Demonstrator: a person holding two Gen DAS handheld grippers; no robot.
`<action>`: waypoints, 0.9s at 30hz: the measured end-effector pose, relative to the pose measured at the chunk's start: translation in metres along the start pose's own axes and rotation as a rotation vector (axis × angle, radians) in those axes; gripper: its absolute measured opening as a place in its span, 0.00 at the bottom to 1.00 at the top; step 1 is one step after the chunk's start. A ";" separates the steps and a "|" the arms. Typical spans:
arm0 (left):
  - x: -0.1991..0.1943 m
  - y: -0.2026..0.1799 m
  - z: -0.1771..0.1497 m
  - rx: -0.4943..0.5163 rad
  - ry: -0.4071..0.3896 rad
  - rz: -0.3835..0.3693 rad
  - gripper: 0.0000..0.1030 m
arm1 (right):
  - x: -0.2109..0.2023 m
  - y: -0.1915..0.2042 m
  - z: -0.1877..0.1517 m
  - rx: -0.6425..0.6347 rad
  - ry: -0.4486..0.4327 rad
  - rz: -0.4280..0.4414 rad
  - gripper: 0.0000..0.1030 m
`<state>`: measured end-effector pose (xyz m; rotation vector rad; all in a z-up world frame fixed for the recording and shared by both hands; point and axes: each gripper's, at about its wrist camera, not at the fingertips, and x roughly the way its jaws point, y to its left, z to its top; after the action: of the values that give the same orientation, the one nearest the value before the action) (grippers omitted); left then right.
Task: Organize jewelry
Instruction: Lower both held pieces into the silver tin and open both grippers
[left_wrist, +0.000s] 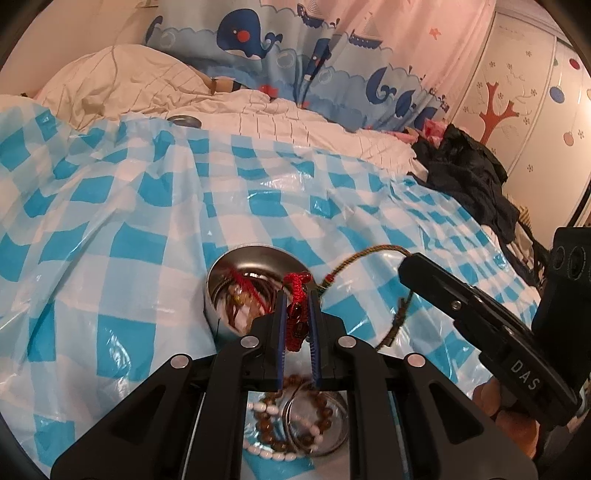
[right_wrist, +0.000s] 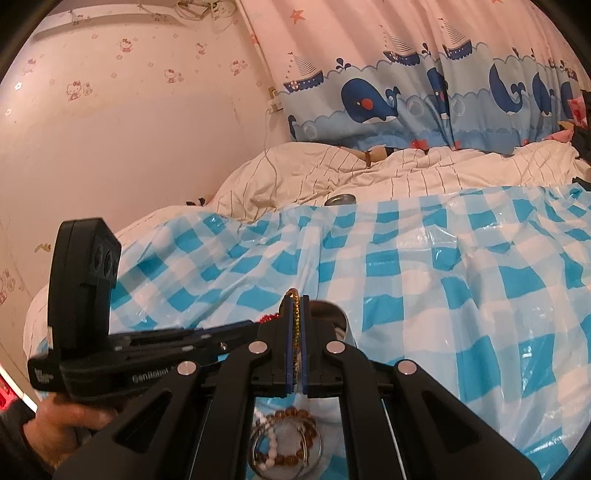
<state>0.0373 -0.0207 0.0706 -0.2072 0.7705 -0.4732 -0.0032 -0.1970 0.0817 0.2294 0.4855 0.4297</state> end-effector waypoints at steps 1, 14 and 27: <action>0.002 0.001 0.002 -0.007 -0.008 -0.002 0.10 | 0.003 0.000 0.002 0.002 -0.003 0.000 0.04; 0.027 0.033 0.004 -0.146 0.031 0.095 0.32 | 0.096 -0.013 -0.018 -0.006 0.272 -0.041 0.05; -0.013 0.049 -0.011 -0.132 0.011 0.131 0.46 | 0.078 -0.002 -0.028 -0.078 0.284 -0.114 0.19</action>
<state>0.0374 0.0280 0.0536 -0.2752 0.8212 -0.2996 0.0458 -0.1606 0.0252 0.0640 0.7549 0.3706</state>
